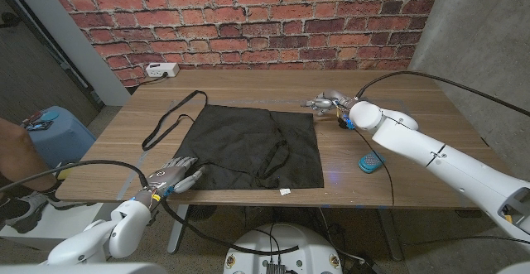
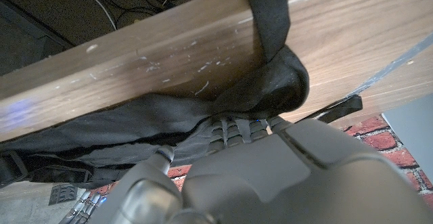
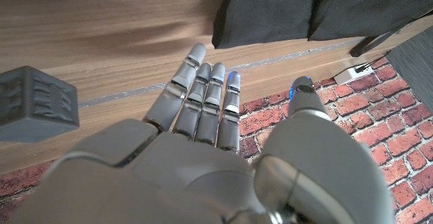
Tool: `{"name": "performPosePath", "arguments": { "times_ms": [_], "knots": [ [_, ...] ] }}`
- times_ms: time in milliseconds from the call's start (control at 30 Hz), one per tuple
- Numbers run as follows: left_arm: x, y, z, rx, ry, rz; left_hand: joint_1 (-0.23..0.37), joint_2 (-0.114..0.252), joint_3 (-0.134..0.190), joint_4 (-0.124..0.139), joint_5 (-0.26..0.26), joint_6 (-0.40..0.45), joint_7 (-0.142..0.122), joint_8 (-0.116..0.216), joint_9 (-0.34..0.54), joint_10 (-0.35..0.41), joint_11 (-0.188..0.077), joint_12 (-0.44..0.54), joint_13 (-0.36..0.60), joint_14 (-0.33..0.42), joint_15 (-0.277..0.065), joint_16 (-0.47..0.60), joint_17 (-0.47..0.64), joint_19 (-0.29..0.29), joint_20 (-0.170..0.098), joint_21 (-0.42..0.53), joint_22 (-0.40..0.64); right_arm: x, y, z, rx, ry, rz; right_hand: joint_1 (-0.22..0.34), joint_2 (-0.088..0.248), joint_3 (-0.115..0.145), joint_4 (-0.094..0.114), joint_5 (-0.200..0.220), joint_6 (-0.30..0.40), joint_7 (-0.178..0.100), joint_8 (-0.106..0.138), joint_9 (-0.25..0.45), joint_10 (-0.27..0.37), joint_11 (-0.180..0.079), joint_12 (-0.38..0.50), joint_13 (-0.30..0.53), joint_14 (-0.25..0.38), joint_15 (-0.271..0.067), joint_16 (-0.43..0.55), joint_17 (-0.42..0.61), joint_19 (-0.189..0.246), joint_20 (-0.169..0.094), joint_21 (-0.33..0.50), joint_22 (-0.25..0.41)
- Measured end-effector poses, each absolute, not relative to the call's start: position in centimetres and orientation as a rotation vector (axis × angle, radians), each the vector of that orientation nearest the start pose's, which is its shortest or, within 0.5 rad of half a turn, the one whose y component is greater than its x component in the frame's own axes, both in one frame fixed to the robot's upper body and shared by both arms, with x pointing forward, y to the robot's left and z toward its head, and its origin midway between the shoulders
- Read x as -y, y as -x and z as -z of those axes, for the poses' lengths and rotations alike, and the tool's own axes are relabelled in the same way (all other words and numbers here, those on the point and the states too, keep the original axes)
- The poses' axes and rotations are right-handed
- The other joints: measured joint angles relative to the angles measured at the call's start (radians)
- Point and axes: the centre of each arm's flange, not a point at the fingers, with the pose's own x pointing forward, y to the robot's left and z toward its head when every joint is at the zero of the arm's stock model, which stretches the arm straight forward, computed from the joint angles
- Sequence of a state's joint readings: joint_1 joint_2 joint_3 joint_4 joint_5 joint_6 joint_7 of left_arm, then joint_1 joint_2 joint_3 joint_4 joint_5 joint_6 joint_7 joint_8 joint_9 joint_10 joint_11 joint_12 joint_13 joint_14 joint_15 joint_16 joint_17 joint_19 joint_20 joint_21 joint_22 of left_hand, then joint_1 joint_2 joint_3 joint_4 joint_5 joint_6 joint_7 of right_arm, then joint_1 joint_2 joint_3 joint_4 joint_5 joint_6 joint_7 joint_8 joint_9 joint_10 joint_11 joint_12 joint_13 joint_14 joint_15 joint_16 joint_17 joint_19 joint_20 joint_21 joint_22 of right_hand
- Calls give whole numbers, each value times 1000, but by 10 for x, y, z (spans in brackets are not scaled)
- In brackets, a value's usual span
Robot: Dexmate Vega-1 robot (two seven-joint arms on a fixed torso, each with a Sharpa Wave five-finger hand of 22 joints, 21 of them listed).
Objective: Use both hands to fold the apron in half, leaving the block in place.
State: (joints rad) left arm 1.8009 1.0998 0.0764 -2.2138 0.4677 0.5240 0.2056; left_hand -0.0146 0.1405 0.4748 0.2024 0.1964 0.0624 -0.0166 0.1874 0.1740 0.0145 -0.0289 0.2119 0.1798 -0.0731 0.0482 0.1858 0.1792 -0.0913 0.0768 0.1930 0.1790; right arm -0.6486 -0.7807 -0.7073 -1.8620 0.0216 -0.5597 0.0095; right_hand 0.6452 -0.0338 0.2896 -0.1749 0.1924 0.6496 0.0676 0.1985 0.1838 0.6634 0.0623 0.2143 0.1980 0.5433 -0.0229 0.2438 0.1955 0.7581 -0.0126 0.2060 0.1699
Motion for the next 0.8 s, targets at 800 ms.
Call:
{"name": "performPosePath", "arguments": {
  "times_ms": [800],
  "knots": [
    [-340, -437, 174, 175, -1460, -80, 0, 0, -13, -5, 4, -2, -2, -4, 1, 0, 0, -2, 0, 0, 0, 0, 0, 0, 0, 0, 0, 199, -627, -18, 241, 1026, -157, 17, 1, -6, 6, 0, -7, 4, 0, 0, -5, -5, -3, 2, 4, -4, 0, 2, 0, 0, 0, 0]
  ]
}}
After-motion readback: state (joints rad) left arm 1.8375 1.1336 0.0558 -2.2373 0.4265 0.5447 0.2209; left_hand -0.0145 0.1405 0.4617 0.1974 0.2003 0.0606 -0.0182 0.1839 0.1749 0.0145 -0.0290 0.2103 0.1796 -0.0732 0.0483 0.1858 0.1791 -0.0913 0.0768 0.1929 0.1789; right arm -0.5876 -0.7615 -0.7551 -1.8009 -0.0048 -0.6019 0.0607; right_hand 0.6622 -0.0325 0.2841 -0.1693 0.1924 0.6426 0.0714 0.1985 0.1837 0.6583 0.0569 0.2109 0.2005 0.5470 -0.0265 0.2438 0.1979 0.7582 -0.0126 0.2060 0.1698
